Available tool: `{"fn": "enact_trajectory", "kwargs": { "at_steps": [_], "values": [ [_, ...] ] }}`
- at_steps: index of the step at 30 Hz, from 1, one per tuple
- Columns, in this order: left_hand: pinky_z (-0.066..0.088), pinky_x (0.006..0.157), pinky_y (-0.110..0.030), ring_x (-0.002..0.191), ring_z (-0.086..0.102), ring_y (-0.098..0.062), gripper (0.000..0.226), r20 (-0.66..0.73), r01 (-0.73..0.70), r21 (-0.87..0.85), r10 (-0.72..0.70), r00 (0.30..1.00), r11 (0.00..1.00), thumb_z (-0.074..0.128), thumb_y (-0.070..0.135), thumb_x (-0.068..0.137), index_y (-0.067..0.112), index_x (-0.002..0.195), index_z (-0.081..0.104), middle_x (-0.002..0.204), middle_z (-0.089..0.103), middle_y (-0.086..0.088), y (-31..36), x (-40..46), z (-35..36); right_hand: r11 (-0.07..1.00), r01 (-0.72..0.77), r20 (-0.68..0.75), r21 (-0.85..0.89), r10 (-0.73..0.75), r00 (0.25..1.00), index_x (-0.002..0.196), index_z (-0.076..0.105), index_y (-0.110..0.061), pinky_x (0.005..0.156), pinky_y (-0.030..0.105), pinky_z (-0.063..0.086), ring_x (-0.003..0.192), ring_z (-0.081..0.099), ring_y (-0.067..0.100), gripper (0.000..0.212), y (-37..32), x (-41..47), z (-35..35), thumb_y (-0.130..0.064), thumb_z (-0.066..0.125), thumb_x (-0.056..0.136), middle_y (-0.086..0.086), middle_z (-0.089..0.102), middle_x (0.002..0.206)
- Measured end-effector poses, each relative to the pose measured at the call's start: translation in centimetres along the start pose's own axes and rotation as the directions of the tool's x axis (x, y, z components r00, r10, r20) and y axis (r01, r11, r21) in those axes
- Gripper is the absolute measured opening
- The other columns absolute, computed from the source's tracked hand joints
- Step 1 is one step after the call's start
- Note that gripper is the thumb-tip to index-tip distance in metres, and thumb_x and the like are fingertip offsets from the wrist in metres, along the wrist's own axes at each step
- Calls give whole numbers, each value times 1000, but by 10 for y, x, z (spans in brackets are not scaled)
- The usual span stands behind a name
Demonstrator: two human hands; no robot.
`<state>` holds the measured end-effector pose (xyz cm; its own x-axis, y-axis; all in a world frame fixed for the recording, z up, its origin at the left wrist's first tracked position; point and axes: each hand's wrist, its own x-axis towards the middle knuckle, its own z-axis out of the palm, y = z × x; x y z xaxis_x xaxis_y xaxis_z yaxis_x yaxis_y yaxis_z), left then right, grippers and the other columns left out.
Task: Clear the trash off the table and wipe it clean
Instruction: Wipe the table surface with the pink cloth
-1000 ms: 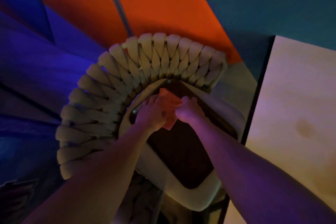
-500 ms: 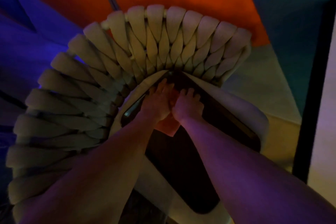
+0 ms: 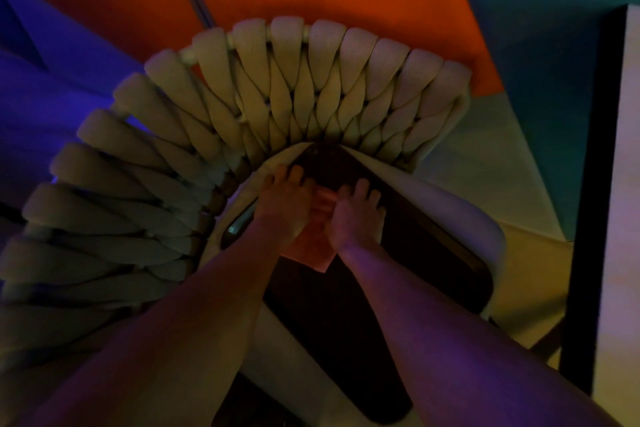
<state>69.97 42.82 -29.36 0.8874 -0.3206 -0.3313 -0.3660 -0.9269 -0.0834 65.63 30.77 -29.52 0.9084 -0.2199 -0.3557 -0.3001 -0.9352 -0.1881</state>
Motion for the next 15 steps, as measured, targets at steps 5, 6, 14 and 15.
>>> {"fn": "enact_trajectory", "kwargs": {
  "at_steps": [5, 6, 14, 15],
  "values": [
    [37, 98, -47, 125, 41, -35, 38, -88, -11, 19, 13, 996, 1000, 48, 29, 91, 21, 128, 54, 133, 49, -7, -9, -24, -15, 992, -1, 28, 123, -3, 1000, 128, 47, -19, 90, 43, 46, 120, 47, 32, 38, 1, -10, -14, -25, 55, 92, 8, 44, 134],
    [36, 99, -47, 126, 39, -35, 39, -89, -2, 16, 3, 996, 1000, 45, 30, 92, 22, 130, 53, 135, 47, -6, -10, -31, -22, 988, 1, 31, 152, -6, 999, 129, 48, -19, 90, 43, 47, 120, 49, 32, 37, 0, -15, -21, -24, 54, 92, 8, 47, 132],
    [39, 99, -43, 131, 41, -32, 42, -94, 38, 3, -37, 995, 999, 47, 31, 92, 22, 133, 46, 137, 52, -5, -13, -78, -74, 973, 36, -13, 228, -34, 999, 122, 52, -25, 87, 39, 48, 114, 59, 29, 31, -7, -51, -79, -20, 55, 91, 2, 57, 125],
    [41, 98, -43, 128, 44, -32, 42, -111, 36, -11, -37, 993, 999, 49, 30, 91, 22, 132, 47, 134, 54, -4, -13, -85, -84, 973, 50, -31, 226, -44, 999, 121, 52, -26, 87, 39, 49, 114, 59, 28, 31, -8, -57, -89, -20, 57, 91, 1, 57, 124]
  ]
}}
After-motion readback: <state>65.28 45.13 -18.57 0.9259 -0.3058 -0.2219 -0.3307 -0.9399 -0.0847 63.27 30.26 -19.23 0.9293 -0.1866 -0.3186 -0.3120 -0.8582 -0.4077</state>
